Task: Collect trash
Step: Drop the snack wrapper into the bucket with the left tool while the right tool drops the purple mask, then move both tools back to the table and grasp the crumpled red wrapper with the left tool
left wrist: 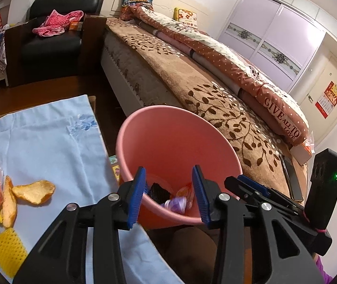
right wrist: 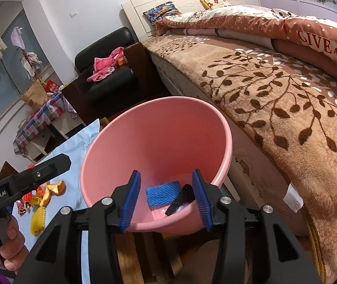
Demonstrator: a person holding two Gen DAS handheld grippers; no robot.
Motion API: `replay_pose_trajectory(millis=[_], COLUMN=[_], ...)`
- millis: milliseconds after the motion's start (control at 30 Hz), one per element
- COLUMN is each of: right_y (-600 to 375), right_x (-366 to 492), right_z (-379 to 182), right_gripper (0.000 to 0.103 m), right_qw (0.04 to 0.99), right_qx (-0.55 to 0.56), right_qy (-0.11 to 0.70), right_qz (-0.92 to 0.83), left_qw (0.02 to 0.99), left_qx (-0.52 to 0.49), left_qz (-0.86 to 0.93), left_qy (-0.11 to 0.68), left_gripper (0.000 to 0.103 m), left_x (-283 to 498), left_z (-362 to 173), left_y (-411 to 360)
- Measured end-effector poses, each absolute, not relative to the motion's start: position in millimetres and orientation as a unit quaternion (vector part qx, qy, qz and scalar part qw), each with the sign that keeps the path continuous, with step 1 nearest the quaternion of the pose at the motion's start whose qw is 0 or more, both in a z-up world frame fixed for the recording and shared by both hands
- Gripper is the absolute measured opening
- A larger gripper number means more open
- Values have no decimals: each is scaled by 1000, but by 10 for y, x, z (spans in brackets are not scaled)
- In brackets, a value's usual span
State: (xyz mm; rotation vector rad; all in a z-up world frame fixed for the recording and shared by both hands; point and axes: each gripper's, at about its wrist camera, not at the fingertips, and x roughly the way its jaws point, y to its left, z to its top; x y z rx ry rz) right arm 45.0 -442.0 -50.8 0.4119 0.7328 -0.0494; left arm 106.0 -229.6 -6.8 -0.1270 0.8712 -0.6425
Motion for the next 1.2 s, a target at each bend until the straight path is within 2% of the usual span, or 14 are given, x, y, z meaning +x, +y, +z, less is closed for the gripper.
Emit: replay_pose_trajectory(millis=[567, 1200], right_y=[-3689, -2977], right_x=[418, 164], right_z=[-295, -178], right_gripper=[45, 45], right_qw=[920, 914], right_qx=[160, 120], right_qy=[351, 362], right_qz=[67, 136], left_qw=[890, 920], left_qx=[-61, -109], left_qz=[-225, -77], left_qy=[391, 369], left_gripper=[41, 41], left_x=[842, 530], left_z=[42, 72], left_y=[-1499, -31])
